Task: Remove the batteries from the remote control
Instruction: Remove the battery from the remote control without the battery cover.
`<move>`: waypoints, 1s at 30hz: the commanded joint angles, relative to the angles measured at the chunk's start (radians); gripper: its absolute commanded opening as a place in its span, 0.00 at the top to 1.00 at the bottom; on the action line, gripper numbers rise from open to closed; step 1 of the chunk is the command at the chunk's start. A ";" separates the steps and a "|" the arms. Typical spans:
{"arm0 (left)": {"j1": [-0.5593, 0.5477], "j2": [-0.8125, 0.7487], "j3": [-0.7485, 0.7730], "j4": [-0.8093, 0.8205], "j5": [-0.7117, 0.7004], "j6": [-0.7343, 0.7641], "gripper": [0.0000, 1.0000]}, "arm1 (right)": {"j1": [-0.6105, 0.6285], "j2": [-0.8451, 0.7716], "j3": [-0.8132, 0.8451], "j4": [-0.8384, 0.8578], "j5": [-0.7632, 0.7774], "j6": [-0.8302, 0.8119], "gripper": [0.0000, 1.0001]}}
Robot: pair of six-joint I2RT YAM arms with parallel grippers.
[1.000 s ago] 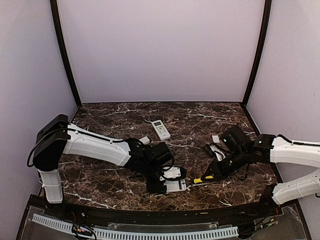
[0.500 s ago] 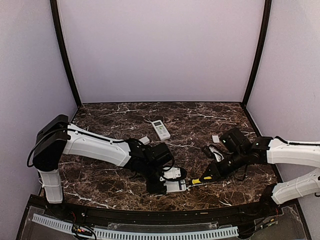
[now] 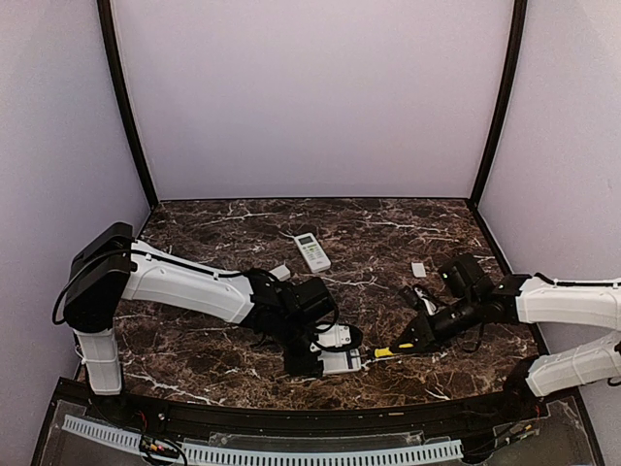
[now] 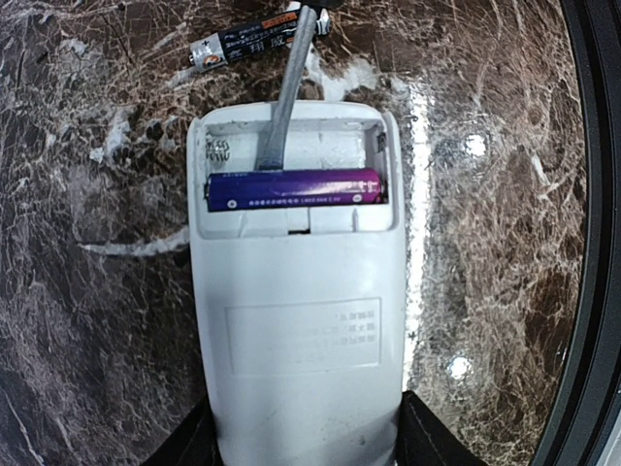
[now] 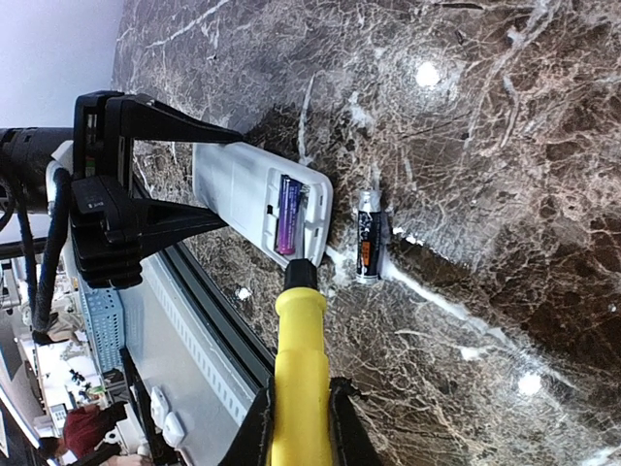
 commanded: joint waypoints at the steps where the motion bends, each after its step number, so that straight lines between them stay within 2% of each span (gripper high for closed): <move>1: -0.026 0.029 -0.025 -0.082 0.034 0.024 0.69 | -0.039 0.035 -0.042 0.047 -0.037 -0.002 1.00; 16: -0.026 0.037 -0.022 -0.083 0.034 0.026 0.69 | -0.142 0.070 -0.084 0.130 -0.167 -0.023 1.00; 30: -0.026 0.045 -0.016 -0.086 0.030 0.026 0.69 | -0.162 0.110 -0.095 0.202 -0.249 0.000 1.00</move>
